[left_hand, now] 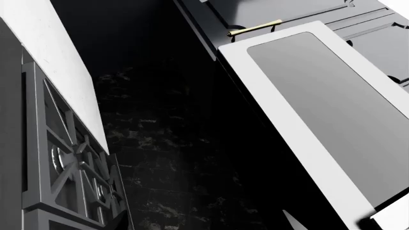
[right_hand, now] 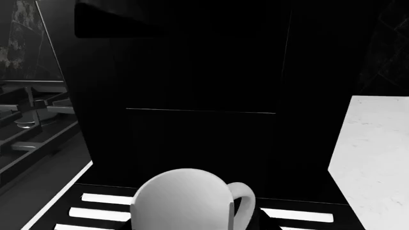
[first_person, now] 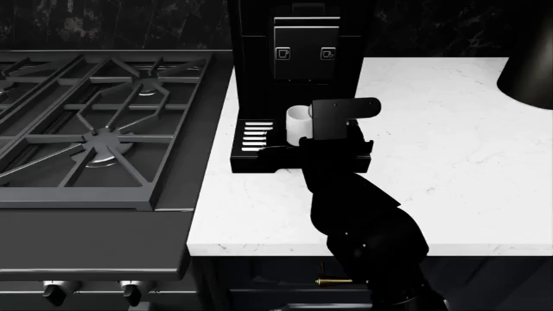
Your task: Pick the mug from under the coffee machine dispenser and place it on the counter.
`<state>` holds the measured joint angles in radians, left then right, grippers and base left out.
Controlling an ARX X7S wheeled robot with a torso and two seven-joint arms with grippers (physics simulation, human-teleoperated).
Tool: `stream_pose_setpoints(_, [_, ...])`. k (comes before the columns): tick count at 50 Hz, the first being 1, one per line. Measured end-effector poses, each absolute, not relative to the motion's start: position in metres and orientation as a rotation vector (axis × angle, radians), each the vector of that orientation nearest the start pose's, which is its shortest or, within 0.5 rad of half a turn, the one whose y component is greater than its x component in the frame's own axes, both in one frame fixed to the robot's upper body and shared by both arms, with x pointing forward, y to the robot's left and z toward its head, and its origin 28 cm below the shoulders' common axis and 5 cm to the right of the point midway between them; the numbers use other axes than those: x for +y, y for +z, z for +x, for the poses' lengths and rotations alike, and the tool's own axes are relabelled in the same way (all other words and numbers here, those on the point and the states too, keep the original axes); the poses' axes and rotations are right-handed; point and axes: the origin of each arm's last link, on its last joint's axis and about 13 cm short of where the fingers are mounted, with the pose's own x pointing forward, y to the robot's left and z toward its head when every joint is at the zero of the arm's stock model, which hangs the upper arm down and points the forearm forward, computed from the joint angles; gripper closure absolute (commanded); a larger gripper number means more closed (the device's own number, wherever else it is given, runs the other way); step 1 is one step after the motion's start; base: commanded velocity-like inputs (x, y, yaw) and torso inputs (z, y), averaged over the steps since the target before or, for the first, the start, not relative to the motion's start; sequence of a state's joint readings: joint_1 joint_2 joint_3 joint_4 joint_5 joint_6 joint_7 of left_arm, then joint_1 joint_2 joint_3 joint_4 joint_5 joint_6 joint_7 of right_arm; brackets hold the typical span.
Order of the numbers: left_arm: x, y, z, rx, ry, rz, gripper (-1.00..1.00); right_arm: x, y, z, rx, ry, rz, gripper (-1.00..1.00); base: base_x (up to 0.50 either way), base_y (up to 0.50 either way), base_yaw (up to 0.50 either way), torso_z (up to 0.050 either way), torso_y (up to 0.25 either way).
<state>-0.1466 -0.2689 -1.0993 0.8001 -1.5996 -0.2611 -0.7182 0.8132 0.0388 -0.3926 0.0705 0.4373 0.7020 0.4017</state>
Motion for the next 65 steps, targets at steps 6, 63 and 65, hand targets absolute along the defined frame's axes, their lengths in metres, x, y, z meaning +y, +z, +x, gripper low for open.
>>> stream_pose_setpoints(6, [0.344,0.236,0.110,-0.862,0.501,-1.077,-1.00,-0.020,0.175,0.335,0.054,0.117,0.017,1.00,0.00,0.00,0.00,-0.003,0.000])
stream_pose_setpoints(63, [0.344,0.236,0.109,-0.864,0.507,-1.081,-1.00,0.009,0.192,0.288,-0.050,0.369,-0.016,1.00,0.00,0.00,0.00,0.000,0.000])
stream_pose_setpoints(65, [0.344,0.236,0.109,-0.864,0.508,-1.081,-1.00,0.009,0.192,0.286,-0.054,0.376,-0.016,1.00,0.00,0.00,0.00,0.000,0.000])
